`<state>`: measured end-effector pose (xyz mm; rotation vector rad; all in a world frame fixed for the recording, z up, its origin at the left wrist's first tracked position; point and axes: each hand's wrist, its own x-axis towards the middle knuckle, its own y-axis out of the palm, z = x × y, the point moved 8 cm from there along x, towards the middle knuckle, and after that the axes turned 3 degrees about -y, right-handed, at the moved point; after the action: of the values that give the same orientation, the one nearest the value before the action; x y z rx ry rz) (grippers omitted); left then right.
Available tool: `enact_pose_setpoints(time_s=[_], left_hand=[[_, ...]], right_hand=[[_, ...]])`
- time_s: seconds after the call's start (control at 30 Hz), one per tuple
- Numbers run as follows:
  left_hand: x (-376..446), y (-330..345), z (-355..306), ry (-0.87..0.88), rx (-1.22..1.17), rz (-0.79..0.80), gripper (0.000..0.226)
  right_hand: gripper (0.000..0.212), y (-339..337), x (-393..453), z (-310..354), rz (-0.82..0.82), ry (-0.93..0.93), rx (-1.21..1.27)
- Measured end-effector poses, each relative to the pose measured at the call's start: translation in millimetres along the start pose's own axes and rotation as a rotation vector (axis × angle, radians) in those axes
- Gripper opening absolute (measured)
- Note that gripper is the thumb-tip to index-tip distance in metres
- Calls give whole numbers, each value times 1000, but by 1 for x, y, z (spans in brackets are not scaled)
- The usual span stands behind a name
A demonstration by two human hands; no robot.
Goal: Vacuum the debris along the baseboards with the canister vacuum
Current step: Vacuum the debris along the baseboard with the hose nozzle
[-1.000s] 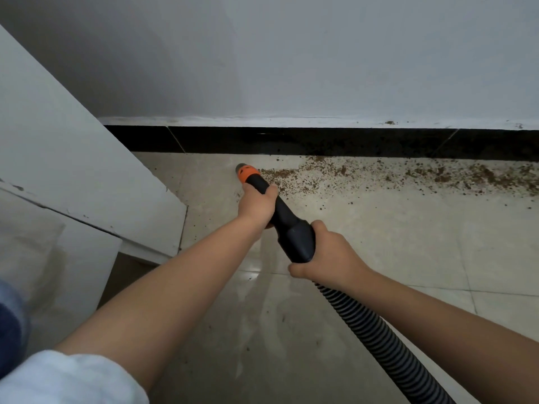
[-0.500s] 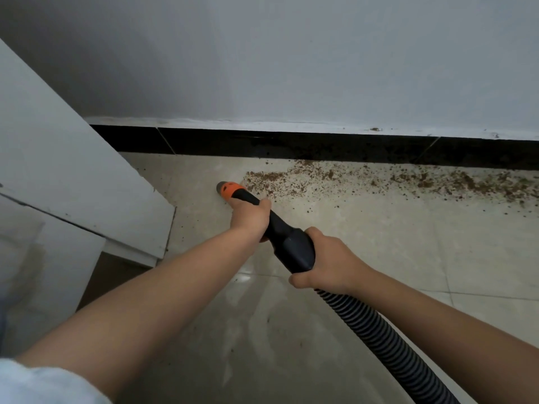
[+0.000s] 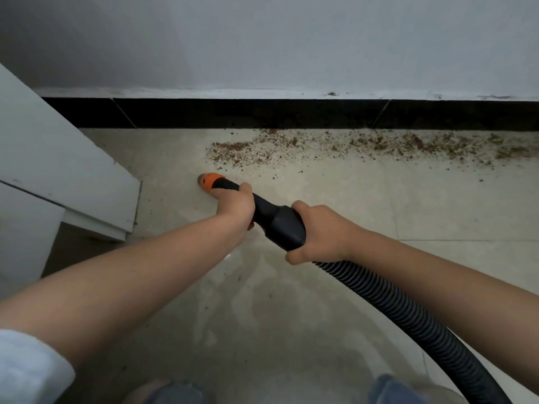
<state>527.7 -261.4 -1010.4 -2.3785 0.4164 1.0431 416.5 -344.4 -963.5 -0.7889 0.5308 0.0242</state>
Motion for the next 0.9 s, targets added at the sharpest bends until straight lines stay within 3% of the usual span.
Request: enact_pose_setpoints(time_s=[0.27, 0.9], left_hand=[[-24, 37, -4, 30, 30, 97, 71], [13, 2, -25, 199, 239, 24, 68]], right_hand=[[51, -12, -25, -29, -49, 85, -12], [50, 15, 22, -7, -107, 48, 117]])
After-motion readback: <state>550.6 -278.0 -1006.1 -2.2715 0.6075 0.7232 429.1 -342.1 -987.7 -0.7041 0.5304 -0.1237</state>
